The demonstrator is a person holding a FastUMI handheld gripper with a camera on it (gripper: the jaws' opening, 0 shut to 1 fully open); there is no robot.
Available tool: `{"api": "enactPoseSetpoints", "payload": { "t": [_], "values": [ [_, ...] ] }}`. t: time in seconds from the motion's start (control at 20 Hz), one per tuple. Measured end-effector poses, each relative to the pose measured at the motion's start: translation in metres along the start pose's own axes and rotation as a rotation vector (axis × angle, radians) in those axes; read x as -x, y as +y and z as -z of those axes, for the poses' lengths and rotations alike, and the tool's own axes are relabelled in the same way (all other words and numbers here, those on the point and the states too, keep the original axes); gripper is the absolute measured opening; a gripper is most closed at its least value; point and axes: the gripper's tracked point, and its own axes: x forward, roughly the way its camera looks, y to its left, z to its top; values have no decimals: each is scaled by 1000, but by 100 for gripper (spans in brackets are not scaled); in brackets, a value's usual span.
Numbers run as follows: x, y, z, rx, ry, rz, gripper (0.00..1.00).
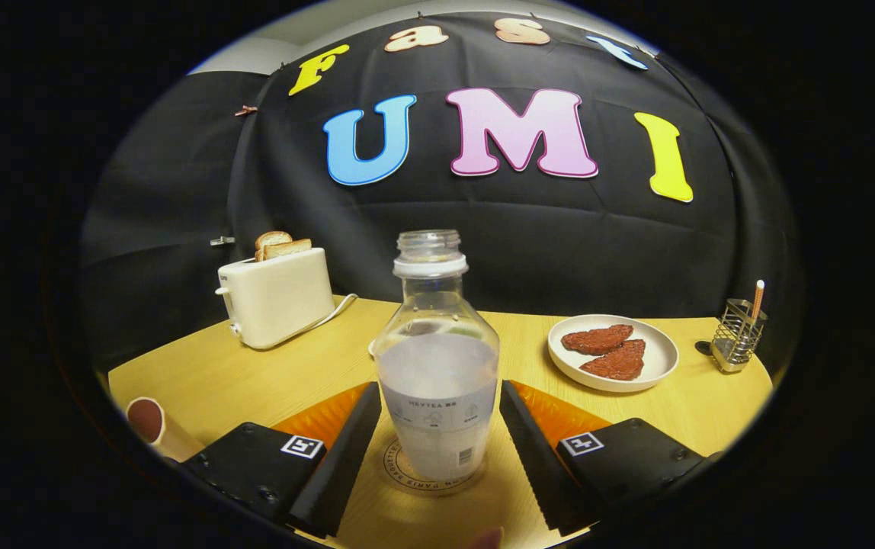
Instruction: Take the bottle from table, then pour the juice into the cup, finally place the bottle on the coaster
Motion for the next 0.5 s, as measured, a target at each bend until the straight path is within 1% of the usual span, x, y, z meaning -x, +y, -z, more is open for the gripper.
{"api": "enactPoseSetpoints", "payload": {
  "t": [0.3, 0.4, 0.5],
  "values": [
    [46, 5, -7, 19, 17, -28, 96],
    [69, 5, -17, 40, 15, -25, 96],
    [96, 1, -37, 62, -7, -1, 96]
  ]
}}
